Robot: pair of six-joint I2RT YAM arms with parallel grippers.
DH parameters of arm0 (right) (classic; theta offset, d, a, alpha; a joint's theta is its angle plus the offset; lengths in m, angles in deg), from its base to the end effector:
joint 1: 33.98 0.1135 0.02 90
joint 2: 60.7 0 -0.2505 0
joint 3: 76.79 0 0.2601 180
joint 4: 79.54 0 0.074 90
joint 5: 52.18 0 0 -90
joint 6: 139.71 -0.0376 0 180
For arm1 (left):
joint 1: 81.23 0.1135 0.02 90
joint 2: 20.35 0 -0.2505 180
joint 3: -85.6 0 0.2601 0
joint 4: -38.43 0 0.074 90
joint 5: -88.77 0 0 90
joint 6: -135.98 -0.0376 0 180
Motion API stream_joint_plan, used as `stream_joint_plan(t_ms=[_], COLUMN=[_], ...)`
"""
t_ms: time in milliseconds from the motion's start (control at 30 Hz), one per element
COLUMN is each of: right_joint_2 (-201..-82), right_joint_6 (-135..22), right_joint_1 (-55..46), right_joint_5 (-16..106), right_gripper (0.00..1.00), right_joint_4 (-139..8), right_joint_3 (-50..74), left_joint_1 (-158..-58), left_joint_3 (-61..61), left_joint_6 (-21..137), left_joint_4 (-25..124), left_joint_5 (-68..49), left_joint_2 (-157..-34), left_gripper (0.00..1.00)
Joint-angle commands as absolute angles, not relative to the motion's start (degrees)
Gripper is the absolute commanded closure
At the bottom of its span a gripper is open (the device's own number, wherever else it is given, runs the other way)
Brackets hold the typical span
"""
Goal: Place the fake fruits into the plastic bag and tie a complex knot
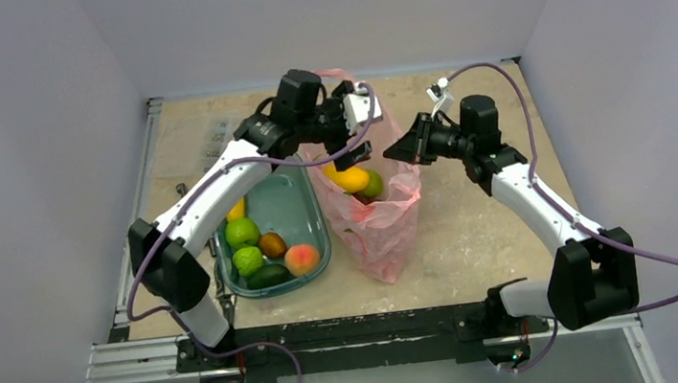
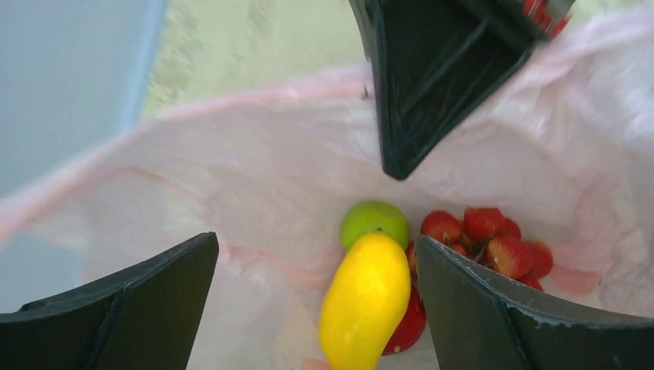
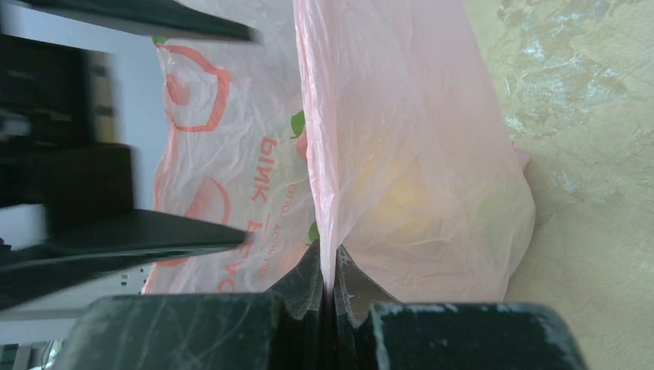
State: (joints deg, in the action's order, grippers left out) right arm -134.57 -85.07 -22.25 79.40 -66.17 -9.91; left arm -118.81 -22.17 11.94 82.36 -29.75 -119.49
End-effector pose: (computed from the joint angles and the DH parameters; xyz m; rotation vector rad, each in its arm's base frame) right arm 0.2929 0.0863 0.2870 -0.1056 2.0310 1.2307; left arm 0.3095 -0.2608 0.3380 1.4801 1.5707 -0.5778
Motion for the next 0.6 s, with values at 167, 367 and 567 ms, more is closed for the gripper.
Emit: stream_joint_plan(t_ms=[167,367,567], right_joint_2=[-133.4,-133.8,-134.3], right_joint_6=[-84.4,-84.4,-84.5], right_joint_1=[-22.1,-22.0,-22.0], right_joint_5=[80.1,80.1,80.3], right_gripper=[1.0,1.0,1.0], right_joint_4=[-66.3,-66.3,-66.3], right_joint_3=[-8.5,-8.3,-8.4], left_joint_1=[-112.1,-95.4,-89.0], left_joint_3=[-17.8,-0.8,8.6], left_joint_6=[33.2,44.0,42.3], left_joint_4=[73.9,79.5,86.6], left_joint_5=[-27.8,-20.7,-12.5], left_joint_2=[-94.4,-83.0,-83.3], left_gripper=[0.0,0.01,0.09])
